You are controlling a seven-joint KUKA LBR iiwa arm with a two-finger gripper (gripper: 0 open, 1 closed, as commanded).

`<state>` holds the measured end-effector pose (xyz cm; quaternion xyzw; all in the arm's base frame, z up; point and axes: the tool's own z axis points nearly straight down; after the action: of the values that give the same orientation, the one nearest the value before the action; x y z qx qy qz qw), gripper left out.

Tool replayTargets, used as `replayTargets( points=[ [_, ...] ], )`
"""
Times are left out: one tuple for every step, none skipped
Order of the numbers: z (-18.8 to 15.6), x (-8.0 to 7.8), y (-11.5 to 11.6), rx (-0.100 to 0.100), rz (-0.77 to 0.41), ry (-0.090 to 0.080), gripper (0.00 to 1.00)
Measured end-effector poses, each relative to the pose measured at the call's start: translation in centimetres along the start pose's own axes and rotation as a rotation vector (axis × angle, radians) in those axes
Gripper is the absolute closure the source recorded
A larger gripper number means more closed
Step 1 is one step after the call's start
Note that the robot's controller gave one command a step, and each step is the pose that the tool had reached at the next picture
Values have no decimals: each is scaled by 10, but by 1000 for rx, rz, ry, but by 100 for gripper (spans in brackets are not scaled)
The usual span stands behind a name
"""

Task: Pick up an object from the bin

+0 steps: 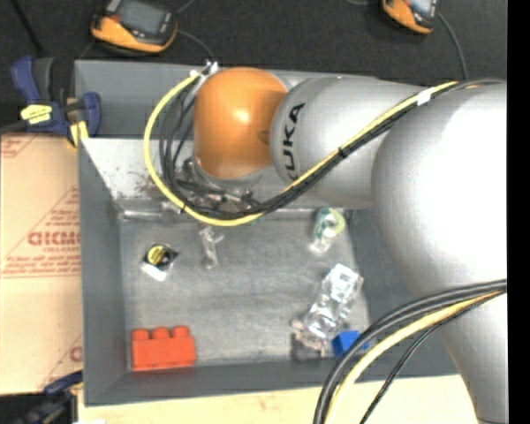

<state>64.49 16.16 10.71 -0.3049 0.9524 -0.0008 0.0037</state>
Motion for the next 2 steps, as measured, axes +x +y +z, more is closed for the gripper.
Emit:
replayTargets(
  points=[
    [-2, -40, 37, -4, 11, -2, 0],
    [36, 7, 58, -3, -183, 3, 0]
  ],
)
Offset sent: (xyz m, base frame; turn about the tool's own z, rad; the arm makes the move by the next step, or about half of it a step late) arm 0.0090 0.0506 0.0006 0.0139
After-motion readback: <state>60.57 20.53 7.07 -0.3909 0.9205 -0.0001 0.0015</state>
